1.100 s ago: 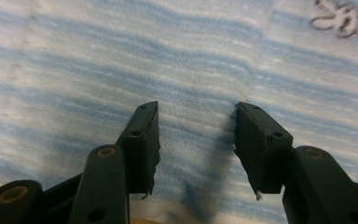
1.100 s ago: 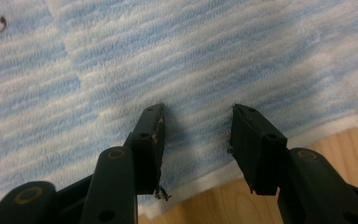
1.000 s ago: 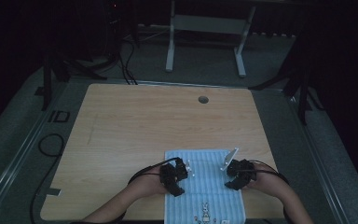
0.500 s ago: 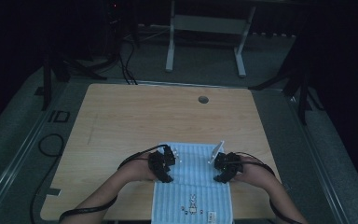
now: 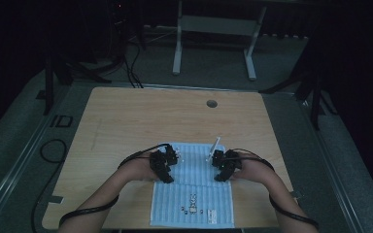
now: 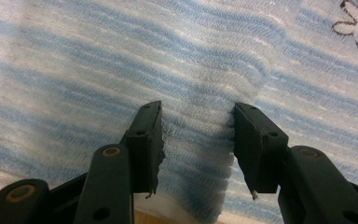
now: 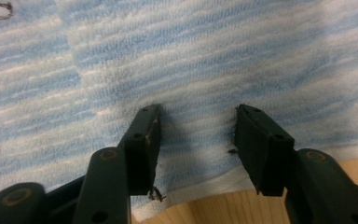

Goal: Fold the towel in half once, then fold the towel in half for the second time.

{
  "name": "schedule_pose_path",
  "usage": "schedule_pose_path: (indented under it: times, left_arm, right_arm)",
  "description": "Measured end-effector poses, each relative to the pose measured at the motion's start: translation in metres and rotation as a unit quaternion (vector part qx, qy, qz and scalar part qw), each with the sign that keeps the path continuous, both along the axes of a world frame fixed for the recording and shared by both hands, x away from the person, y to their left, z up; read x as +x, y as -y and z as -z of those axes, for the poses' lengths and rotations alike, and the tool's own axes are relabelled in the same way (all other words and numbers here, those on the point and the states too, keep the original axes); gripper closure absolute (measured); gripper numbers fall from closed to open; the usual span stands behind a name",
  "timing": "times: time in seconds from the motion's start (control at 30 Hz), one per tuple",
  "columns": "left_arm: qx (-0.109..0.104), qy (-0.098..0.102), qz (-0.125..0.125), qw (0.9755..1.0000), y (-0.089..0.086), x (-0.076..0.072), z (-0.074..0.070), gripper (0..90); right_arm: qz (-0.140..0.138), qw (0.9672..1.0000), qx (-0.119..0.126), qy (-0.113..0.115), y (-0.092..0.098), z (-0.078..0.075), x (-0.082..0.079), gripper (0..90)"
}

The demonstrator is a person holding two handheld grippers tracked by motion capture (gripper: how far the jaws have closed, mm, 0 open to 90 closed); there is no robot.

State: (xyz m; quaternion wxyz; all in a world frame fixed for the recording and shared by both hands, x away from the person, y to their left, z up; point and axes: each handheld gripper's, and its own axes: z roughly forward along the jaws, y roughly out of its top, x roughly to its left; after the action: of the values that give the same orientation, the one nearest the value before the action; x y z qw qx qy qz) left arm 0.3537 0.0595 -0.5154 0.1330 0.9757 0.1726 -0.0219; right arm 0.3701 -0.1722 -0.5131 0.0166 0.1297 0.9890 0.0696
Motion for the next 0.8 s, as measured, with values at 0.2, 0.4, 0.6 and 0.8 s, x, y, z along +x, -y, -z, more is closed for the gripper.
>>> schedule_pose_path:
  times: [0.2,0.4,0.6,0.8]
  left_arm:
    - [-0.006,0.024,-0.046,0.9987,-0.017,0.011,-0.021,48.0]
    - [-0.015,0.055,-0.119,0.9912,-0.038,0.047,-0.038,44.5]
    - [0.006,0.060,-0.147,0.9873,-0.038,0.082,-0.026,42.0]
    - [0.014,0.046,-0.153,0.9870,-0.030,0.103,-0.007,39.9]
  right_arm:
    - [0.026,0.9986,0.039,0.022,0.015,-0.026,0.010,47.3]
    - [0.072,0.9949,0.028,0.065,0.027,-0.039,0.045,49.0]
    - [0.097,0.9941,0.005,0.048,0.027,-0.027,0.083,50.6]
    - [0.118,0.9928,0.010,0.019,0.025,-0.015,0.107,51.2]
